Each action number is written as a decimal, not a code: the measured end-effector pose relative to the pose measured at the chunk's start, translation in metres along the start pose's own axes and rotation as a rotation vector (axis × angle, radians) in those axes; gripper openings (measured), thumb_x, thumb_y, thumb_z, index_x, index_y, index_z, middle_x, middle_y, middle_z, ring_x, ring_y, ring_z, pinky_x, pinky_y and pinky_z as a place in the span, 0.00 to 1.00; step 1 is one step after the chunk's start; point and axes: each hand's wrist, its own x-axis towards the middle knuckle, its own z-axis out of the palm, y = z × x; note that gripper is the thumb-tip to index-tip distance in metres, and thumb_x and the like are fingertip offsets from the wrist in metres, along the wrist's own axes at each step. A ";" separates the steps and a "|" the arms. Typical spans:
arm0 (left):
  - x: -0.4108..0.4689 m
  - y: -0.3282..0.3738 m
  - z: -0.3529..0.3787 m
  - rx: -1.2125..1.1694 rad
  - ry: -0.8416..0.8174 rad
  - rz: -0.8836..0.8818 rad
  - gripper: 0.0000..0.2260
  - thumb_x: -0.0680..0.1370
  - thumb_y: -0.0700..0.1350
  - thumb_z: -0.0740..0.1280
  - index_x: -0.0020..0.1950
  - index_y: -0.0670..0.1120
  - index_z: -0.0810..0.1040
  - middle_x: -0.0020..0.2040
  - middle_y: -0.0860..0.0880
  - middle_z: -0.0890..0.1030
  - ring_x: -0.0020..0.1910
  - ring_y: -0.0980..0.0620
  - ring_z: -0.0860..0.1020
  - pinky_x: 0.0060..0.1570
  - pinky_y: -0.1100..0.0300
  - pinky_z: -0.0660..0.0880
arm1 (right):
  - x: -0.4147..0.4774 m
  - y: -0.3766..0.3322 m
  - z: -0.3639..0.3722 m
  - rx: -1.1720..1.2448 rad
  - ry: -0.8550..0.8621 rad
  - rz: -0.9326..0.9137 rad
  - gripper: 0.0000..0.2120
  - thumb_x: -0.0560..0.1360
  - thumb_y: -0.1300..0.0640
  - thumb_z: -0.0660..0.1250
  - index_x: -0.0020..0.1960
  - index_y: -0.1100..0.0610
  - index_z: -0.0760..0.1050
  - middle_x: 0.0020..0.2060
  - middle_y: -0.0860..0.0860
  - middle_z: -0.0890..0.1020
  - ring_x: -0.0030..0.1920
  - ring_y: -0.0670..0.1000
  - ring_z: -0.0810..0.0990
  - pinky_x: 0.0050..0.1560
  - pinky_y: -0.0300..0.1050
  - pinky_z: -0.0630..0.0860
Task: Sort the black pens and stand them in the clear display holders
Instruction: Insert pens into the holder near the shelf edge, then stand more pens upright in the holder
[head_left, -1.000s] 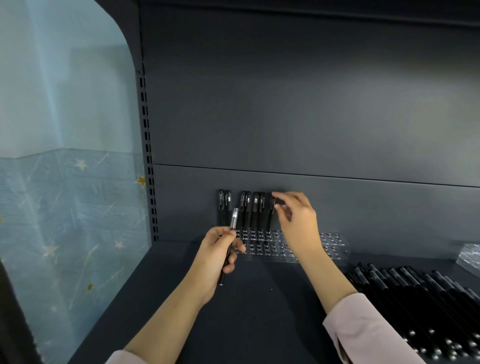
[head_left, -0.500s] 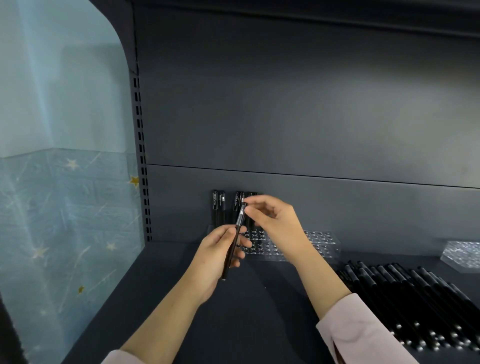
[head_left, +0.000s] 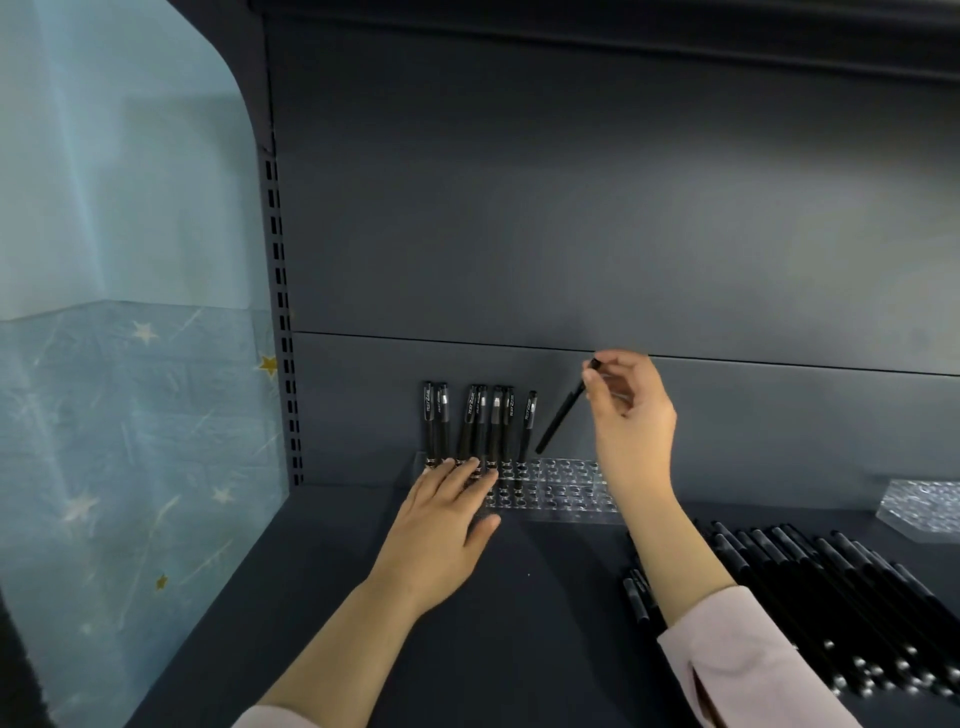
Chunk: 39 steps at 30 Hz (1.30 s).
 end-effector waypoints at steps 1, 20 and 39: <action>0.000 0.001 0.001 0.039 -0.005 0.003 0.25 0.84 0.57 0.51 0.80 0.57 0.51 0.80 0.56 0.50 0.79 0.55 0.44 0.76 0.58 0.39 | -0.001 0.004 0.000 -0.020 -0.007 0.001 0.05 0.78 0.60 0.67 0.53 0.54 0.76 0.45 0.45 0.81 0.43 0.38 0.78 0.44 0.27 0.72; 0.001 0.004 0.001 0.068 0.022 0.002 0.24 0.84 0.56 0.52 0.79 0.56 0.52 0.80 0.55 0.52 0.79 0.53 0.46 0.76 0.57 0.41 | 0.000 0.041 0.010 -0.427 -0.363 -0.119 0.17 0.77 0.62 0.66 0.65 0.52 0.76 0.51 0.49 0.79 0.44 0.44 0.76 0.46 0.21 0.67; -0.022 0.178 0.034 -0.092 -0.220 -0.294 0.35 0.75 0.71 0.55 0.63 0.42 0.75 0.66 0.44 0.68 0.66 0.43 0.66 0.65 0.51 0.68 | -0.004 0.065 -0.187 -0.732 -0.907 0.100 0.11 0.74 0.50 0.71 0.56 0.46 0.80 0.51 0.44 0.82 0.53 0.43 0.78 0.58 0.38 0.72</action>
